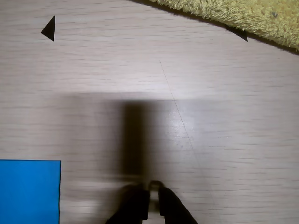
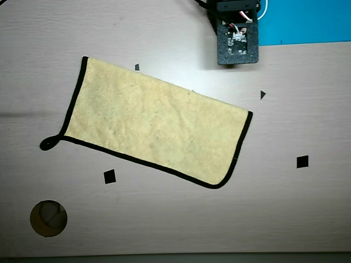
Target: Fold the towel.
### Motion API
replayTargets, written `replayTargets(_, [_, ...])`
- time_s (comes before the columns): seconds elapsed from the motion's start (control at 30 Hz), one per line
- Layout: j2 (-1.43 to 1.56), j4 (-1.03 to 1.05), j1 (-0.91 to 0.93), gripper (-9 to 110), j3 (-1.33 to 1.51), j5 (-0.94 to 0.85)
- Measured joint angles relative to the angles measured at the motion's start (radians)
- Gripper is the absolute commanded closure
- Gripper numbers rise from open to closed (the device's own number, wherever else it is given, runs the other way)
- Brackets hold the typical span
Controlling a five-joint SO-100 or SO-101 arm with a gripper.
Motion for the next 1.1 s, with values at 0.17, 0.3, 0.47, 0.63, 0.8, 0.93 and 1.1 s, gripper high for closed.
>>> replayTargets(0.17, [0.000, 0.000, 0.000, 101, 0.000, 0.000])
replayTargets(0.3, [0.000, 0.000, 0.000, 101, 0.000, 0.000])
replayTargets(0.47, [0.000, 0.000, 0.000, 101, 0.000, 0.000])
replayTargets(0.63, [0.000, 0.000, 0.000, 101, 0.000, 0.000])
replayTargets(0.8, [0.000, 0.000, 0.000, 101, 0.000, 0.000])
replayTargets(0.93, [0.000, 0.000, 0.017, 101, 0.000, 0.000])
replayTargets(1.1, [0.000, 0.000, 0.020, 101, 0.000, 0.000])
